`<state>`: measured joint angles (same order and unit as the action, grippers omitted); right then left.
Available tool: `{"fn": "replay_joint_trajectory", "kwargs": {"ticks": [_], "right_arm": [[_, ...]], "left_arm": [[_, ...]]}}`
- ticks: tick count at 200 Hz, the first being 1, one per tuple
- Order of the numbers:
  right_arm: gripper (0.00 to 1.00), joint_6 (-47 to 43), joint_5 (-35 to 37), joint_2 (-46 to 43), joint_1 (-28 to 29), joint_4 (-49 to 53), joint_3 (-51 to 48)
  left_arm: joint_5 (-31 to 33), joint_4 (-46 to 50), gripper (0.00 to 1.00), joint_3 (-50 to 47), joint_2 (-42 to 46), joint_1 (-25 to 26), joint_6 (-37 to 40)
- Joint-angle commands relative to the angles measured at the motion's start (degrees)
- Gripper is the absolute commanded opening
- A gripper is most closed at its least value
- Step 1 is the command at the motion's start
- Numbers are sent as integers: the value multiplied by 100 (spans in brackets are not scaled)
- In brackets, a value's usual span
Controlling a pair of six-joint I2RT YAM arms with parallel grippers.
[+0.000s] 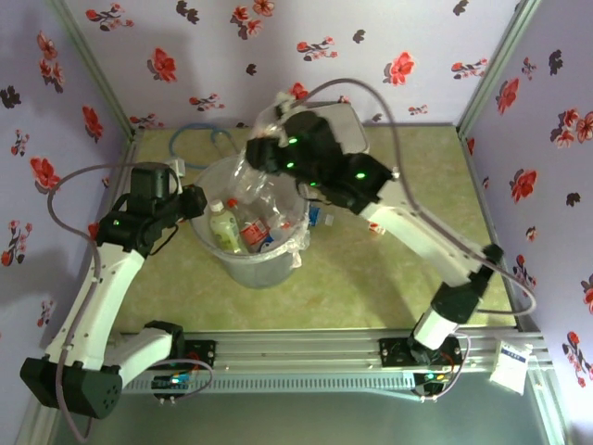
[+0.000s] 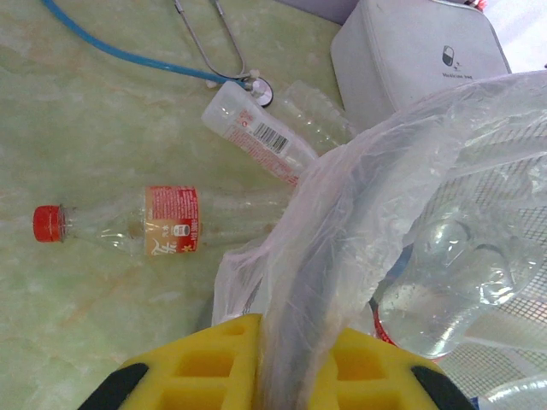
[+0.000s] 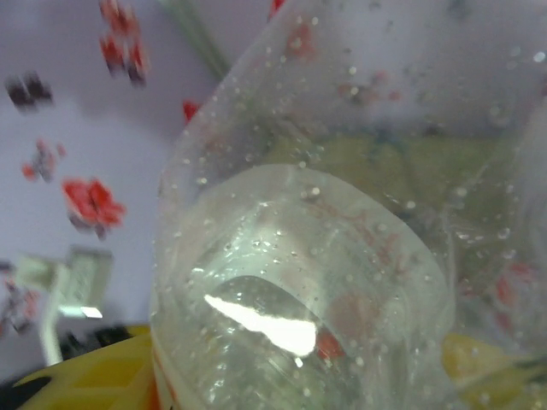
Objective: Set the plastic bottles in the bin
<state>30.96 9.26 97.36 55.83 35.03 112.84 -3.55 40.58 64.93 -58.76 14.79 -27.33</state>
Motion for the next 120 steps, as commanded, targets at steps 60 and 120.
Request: {"fn": "replay_joint_trajectory", "kwargs": {"ticks": [60, 120], "right_arm": [[44, -384, -44, 1147, 273, 1009, 216], [55, -120, -200, 1631, 410, 954, 78]], "left_arm": [[-5, 63, 0, 214, -109, -38, 332], [-198, -132, 0, 271, -211, -37, 409]]}}
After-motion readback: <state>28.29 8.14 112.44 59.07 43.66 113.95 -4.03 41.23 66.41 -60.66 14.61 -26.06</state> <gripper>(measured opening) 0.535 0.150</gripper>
